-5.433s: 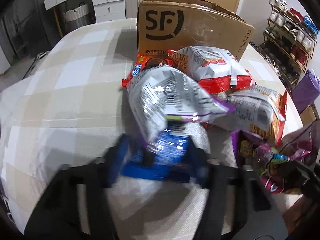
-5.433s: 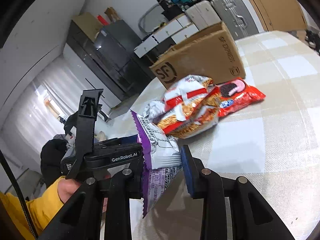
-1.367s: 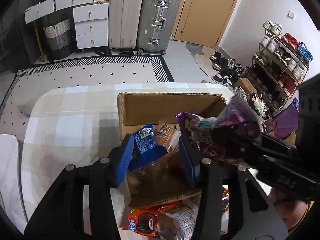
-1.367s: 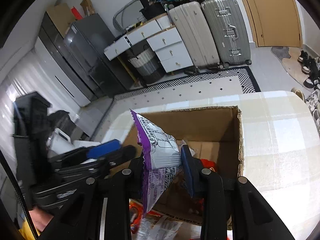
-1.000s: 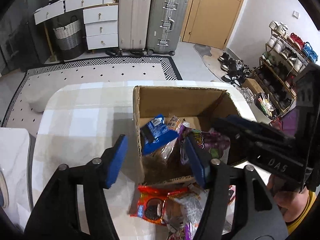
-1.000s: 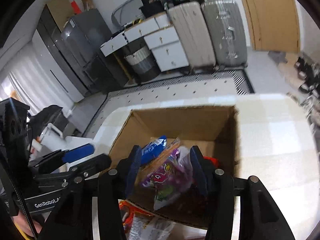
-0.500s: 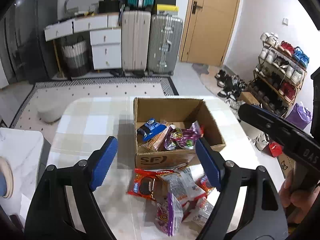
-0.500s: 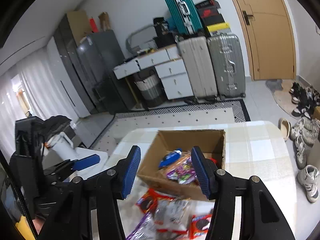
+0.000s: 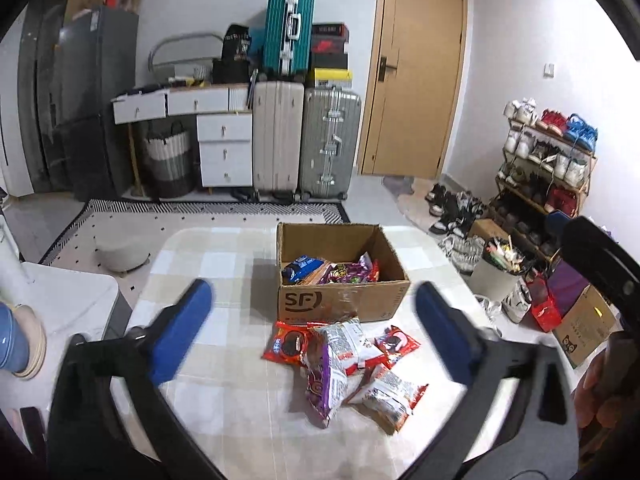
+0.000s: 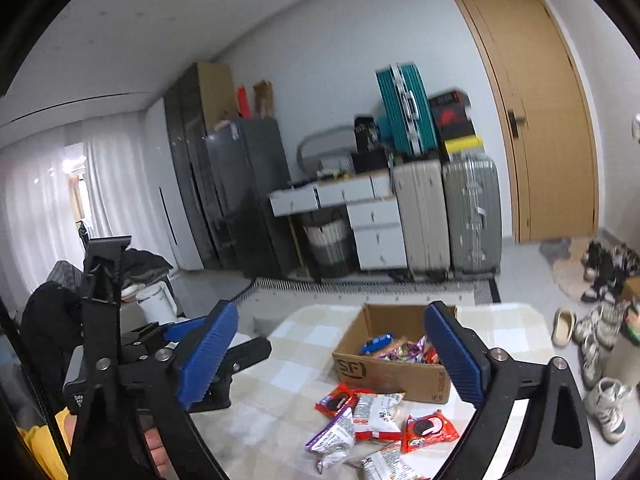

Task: Organize snacks
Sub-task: 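Move both tools back toward the snack pile beside the box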

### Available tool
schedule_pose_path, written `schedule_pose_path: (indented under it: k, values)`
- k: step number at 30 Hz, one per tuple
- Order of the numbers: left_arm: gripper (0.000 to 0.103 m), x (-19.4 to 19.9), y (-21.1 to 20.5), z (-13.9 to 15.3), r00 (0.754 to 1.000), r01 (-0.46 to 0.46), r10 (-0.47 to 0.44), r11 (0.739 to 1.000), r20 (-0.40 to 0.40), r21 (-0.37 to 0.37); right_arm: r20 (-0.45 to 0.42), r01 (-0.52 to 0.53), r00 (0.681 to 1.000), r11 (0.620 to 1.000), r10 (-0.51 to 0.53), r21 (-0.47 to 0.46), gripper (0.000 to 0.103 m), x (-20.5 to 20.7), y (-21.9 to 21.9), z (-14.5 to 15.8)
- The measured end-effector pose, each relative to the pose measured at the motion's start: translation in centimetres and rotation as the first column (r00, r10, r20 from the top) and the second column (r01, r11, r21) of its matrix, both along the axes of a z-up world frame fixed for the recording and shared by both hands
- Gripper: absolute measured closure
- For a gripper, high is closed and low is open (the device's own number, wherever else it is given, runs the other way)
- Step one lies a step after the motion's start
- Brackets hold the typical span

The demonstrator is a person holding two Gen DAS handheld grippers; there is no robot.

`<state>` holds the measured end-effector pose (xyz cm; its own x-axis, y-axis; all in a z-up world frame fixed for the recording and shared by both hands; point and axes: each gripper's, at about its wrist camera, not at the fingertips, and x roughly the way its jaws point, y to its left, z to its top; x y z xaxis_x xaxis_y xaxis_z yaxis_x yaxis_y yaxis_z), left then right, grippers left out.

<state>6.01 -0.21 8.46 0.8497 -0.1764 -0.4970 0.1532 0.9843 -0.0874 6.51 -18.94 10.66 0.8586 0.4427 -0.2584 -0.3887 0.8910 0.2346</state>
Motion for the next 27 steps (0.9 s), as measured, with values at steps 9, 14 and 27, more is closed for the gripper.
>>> schedule_pose_path:
  k: [9, 14, 27]
  values:
    - [0.0, -10.8, 2.9, 0.6, 0.993, -0.041, 0.042, 0.999, 0.113, -0.013, 0.086, 0.025, 0.996, 0.999, -0.027, 0.025, 0.001, -7.1, -0.7, -0.9]
    - [0.0, -14.1, 4.2, -2.3, 0.993, -0.055, 0.055, 0.998, 0.1, -0.01, 0.068, 0.048, 0.997, 0.999, -0.048, 0.014, 0.001, -8.8, -0.8, -4.3]
    - [0.0, -9.7, 2.9, -11.5, 0.998, -0.006, 0.005, 1.0, -0.064, -0.011, -0.066, 0.05, 0.997, 0.999, -0.049, 0.008, 0.001, -7.4, -1.5, -12.5]
